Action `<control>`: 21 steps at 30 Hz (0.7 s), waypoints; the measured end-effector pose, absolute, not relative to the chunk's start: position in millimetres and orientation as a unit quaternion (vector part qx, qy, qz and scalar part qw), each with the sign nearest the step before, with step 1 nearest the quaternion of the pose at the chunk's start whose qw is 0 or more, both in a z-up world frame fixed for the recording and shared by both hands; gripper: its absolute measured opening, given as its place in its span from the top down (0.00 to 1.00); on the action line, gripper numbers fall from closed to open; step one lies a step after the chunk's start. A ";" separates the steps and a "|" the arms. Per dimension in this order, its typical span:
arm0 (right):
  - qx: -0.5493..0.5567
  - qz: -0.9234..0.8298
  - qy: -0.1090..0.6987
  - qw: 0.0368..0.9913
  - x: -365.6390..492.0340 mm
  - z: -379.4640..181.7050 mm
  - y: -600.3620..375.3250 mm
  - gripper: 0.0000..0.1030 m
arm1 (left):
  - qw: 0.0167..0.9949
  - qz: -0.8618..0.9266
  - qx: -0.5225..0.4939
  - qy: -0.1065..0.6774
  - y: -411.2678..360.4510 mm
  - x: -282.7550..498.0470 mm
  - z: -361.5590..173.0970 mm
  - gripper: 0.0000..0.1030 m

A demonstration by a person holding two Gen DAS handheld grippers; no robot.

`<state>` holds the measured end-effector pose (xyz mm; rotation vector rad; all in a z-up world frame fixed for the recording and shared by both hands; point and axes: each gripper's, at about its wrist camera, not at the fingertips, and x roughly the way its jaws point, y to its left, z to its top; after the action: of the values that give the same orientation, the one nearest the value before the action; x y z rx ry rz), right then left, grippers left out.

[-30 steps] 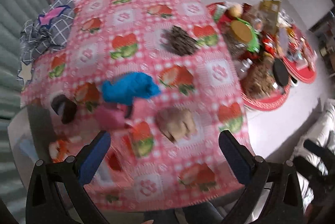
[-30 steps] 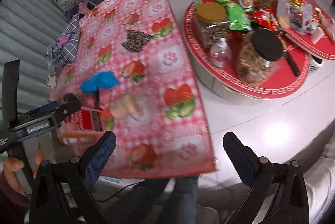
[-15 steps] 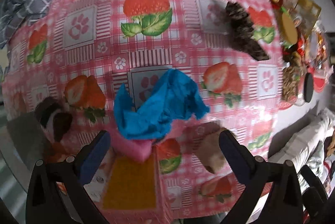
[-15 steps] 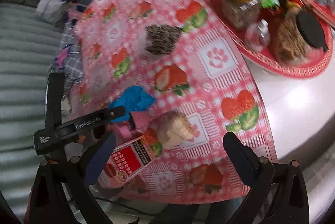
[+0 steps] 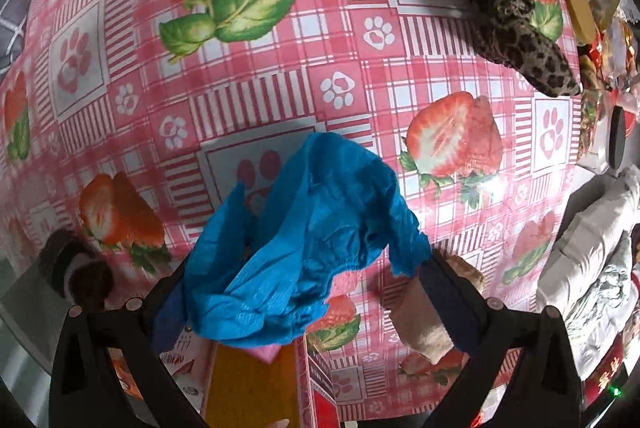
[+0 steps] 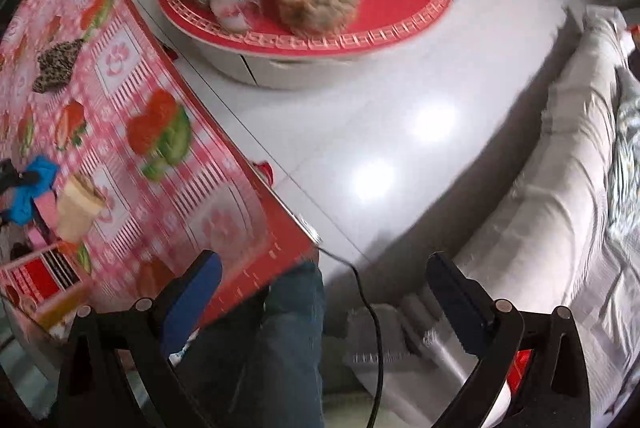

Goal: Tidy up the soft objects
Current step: 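Grasp the blue cloth with the left tool while the right tool grasps the leopard scrunchie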

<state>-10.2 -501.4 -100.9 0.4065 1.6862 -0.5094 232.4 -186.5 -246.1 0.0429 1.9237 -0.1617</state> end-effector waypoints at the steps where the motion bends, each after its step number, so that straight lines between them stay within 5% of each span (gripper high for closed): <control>1: 0.200 -0.193 0.733 0.621 -7.7 -99.7 -491.7 0.00 | 0.567 -0.068 0.020 0.820 -188.1 233.3 -247.7 0.00; 11: 0.257 -0.059 0.666 0.698 153.9 -89.5 -379.2 0.00 | 0.539 -0.052 0.048 0.839 -196.0 247.6 -265.2 0.00; 21: 0.183 -0.076 0.656 0.728 285.6 -164.4 -336.6 0.00 | 0.529 -0.072 0.046 0.844 -197.0 256.3 -282.8 0.01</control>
<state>285.6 -336.6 -164.4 0.4029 1.4466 -0.1669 256.4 -197.0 -282.8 0.1106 2.0160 -0.1729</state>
